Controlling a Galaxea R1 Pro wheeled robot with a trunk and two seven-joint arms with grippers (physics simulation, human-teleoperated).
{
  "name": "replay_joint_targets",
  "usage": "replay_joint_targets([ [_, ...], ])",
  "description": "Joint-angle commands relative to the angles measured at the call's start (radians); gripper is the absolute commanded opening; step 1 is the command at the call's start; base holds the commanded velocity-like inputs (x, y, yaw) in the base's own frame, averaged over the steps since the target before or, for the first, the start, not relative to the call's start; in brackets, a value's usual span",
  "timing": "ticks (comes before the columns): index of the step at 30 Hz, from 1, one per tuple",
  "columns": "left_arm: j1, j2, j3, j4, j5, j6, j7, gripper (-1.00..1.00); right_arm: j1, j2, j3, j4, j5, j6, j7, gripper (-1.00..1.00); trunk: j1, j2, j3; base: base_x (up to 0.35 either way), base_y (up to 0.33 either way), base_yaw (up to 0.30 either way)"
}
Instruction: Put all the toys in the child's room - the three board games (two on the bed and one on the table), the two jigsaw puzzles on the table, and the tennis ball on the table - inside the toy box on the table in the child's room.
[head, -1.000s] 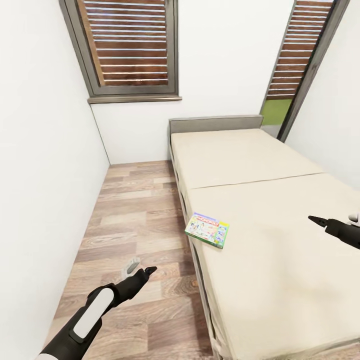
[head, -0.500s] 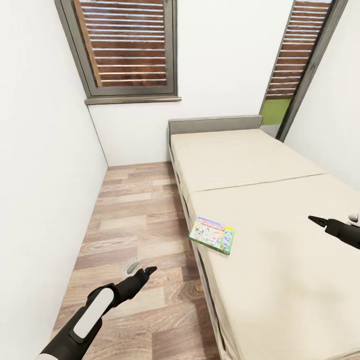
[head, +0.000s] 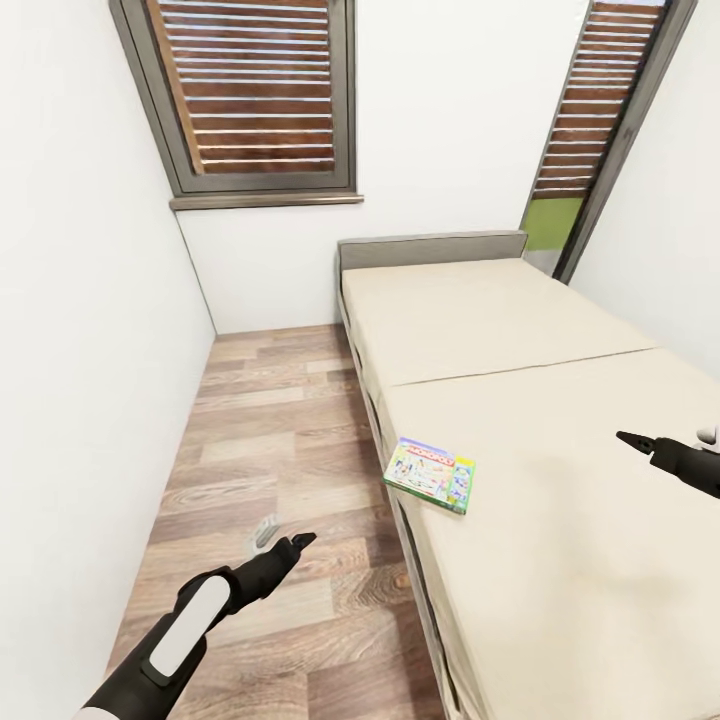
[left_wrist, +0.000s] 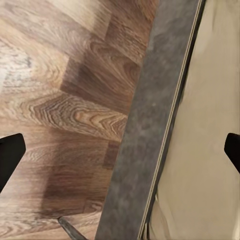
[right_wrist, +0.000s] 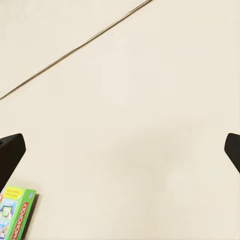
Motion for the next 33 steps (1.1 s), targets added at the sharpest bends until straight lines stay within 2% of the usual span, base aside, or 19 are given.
replay_joint_targets([
  [1,0.000,0.001,-0.003,-0.002,0.010,0.000,0.009,1.00,-0.001,0.000,-0.002,-0.001,0.003,0.005,0.006,1.00,0.000,0.000,-0.001,0.007,0.008,-0.035],
  [8,0.000,-0.001,-0.003,-0.001,0.010,0.000,0.009,1.00,-0.001,0.000,-0.002,-0.001,0.003,0.005,0.006,1.00,0.000,0.000,-0.001,0.004,0.004,-0.137],
  [21,0.000,-0.001,-0.003,-0.002,0.010,0.000,0.009,1.00,-0.001,-0.001,-0.002,0.001,0.002,0.005,0.006,1.00,0.000,0.000,-0.001,0.001,0.001,-0.234],
  [28,0.000,-0.001,-0.003,-0.002,0.010,0.000,0.009,1.00,0.000,0.000,-0.002,0.004,0.001,0.005,0.006,1.00,0.000,0.000,-0.001,0.000,0.000,-0.097],
  [33,-0.029,0.024,0.026,-0.030,0.018,-0.009,-0.019,1.00,-0.015,0.025,0.003,-0.003,0.004,0.006,0.027,1.00,0.000,0.000,-0.001,0.000,0.000,0.000],
])
